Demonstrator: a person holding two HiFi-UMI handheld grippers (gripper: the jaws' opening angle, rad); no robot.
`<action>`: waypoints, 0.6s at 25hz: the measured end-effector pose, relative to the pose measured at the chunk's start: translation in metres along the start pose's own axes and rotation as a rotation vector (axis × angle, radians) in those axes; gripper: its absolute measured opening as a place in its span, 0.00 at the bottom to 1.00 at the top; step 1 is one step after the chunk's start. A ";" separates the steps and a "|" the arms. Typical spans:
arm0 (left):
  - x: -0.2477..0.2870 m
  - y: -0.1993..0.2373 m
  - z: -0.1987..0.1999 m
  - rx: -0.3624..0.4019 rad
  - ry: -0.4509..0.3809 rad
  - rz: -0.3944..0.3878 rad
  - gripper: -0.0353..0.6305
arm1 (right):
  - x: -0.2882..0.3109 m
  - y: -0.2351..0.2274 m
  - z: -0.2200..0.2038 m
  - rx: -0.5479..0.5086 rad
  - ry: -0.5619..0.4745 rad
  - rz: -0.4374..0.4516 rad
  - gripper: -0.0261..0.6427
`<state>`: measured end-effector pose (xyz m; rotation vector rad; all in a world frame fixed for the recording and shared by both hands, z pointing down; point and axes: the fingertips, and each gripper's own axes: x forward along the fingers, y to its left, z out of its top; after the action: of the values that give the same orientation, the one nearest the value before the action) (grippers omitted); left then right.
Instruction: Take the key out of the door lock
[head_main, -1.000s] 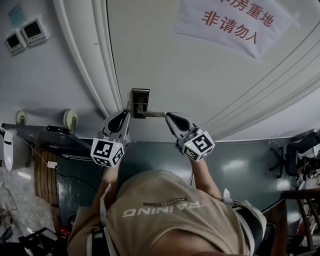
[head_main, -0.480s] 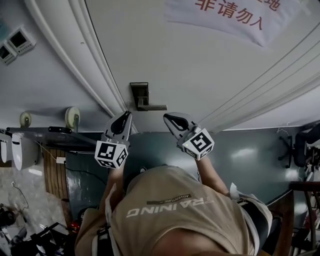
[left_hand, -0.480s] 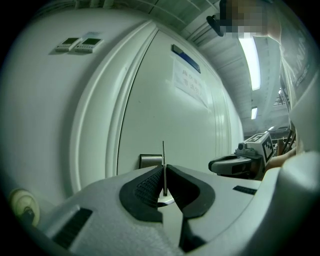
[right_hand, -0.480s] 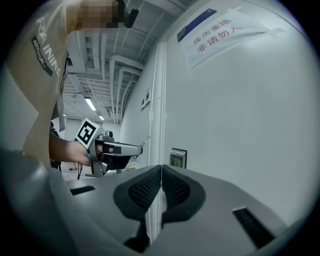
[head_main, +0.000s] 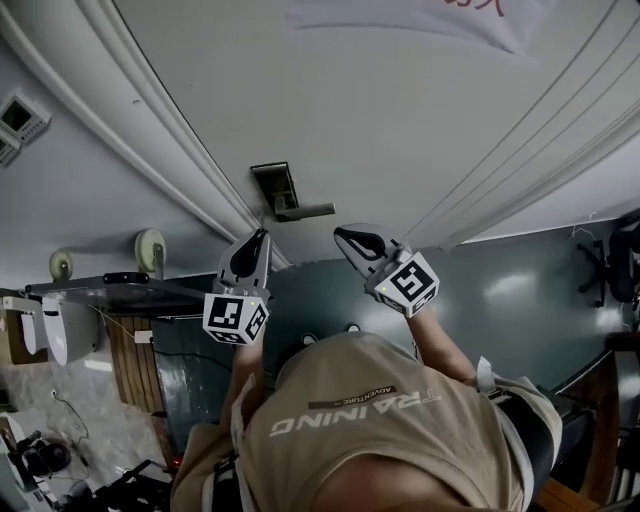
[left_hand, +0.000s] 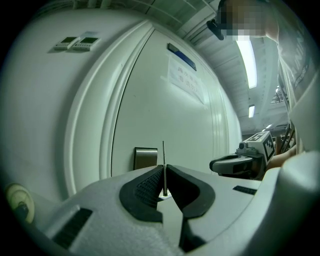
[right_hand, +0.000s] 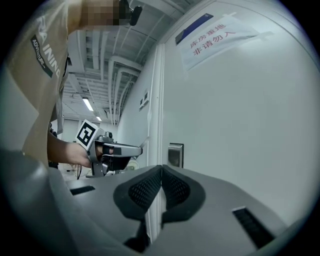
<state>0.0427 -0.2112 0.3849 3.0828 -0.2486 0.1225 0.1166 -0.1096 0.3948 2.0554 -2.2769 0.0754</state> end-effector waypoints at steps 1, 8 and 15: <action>0.000 -0.001 -0.004 -0.002 0.001 -0.001 0.09 | -0.001 0.002 -0.007 0.012 0.001 0.003 0.06; -0.018 -0.018 -0.011 0.010 0.016 0.028 0.09 | -0.012 0.015 -0.028 0.056 -0.008 -0.015 0.06; -0.046 -0.032 -0.018 0.027 0.005 0.103 0.09 | -0.035 0.023 -0.016 -0.015 -0.095 -0.084 0.06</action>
<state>0.0011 -0.1712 0.3978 3.0961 -0.4090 0.1379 0.0973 -0.0713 0.4077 2.1889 -2.2321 -0.0445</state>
